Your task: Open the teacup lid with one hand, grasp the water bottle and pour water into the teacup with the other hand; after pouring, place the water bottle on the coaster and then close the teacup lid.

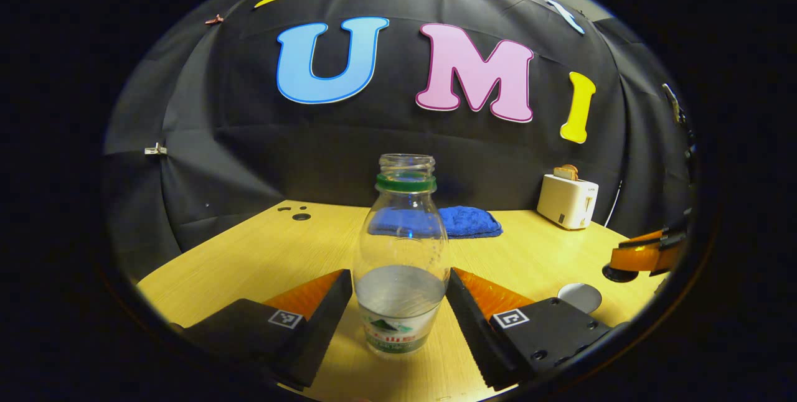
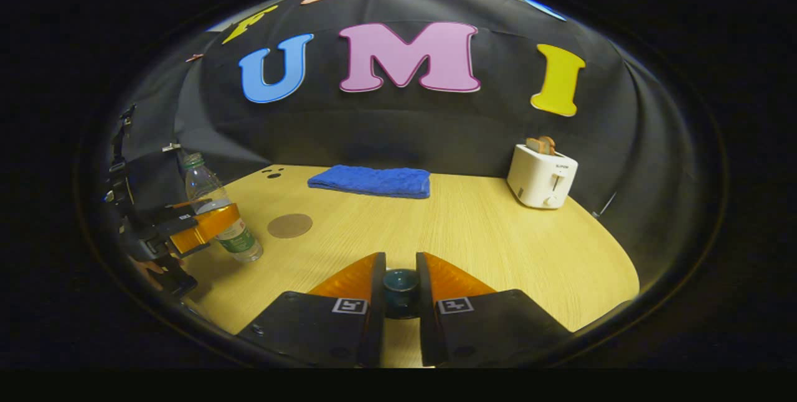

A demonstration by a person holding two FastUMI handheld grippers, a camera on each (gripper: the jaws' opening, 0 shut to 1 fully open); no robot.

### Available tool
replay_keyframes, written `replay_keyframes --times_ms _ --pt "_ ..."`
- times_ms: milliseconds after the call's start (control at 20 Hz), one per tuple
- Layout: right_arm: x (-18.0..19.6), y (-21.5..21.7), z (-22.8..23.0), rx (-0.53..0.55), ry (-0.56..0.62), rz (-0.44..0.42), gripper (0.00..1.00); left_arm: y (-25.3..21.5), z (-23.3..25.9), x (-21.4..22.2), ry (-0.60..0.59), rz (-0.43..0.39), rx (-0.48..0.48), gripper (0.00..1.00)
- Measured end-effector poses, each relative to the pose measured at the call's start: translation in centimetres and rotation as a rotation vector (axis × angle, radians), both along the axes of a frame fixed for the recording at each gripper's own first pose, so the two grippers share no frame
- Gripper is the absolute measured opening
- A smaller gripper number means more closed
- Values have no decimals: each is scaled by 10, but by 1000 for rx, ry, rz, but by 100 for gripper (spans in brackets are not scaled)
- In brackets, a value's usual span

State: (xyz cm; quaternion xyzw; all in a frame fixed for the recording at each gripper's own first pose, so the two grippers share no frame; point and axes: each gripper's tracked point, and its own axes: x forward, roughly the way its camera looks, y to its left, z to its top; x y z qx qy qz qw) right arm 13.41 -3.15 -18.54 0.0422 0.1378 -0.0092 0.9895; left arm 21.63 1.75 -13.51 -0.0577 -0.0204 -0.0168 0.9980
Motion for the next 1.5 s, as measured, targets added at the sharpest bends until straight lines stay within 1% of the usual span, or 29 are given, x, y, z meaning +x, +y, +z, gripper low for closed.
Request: replay_keyframes --times_ms 100,150,200,250,300,350,700,750,800,850,900,950,1050,1150,1200,1250,1400,1500 --pt "-6 -9 -9 -4 22 -16 27 -3 2 5 -12 -9 10 93" --pt "-8 -12 -12 -1 30 -24 22 -4 2 6 -12 -15 16 90" --pt "-9 -15 -14 8 35 -33 22 -3 0 8 -7 -16 18 88" --pt "-11 -17 -16 23 40 -42 27 -2 0 9 -6 -11 16 85" --pt "-12 -19 -17 38 41 -52 27 -2 1 9 -7 -12 11 84" --pt "-11 -21 -18 49 41 -59 22 -2 1 9 -6 -12 8 83" --pt "-11 -25 -17 27 35 -59 21 -3 -9 12 27 -20 -13 83" --pt "-11 -25 -17 29 37 -59 22 -4 -8 11 26 -21 -9 83" --pt "-11 -24 -17 32 38 -58 26 -5 -8 11 26 -32 -2 82" --pt "-11 -24 -17 33 36 -59 27 -7 -9 10 25 -41 8 80" --pt "-11 -25 -16 33 32 -60 26 -9 -9 11 26 -50 15 80" --pt "-11 -25 -15 34 30 -60 22 -11 -8 9 24 -58 25 77" --pt "-12 -29 -15 34 27 -64 22 -16 -4 6 9 -70 76 76" --pt "-14 -35 -14 34 25 -70 21 -20 3 5 -14 -57 168 76" --pt "-15 -38 -14 34 23 -73 26 -23 5 5 -17 -54 220 76" --pt "-16 -42 -13 35 21 -79 21 -26 8 3 -26 -50 275 76" --pt "-22 -56 -11 38 13 -97 22 -37 16 3 -42 -50 428 76" --pt "-25 -67 -12 40 11 -109 22 -45 16 5 -46 -55 506 75"
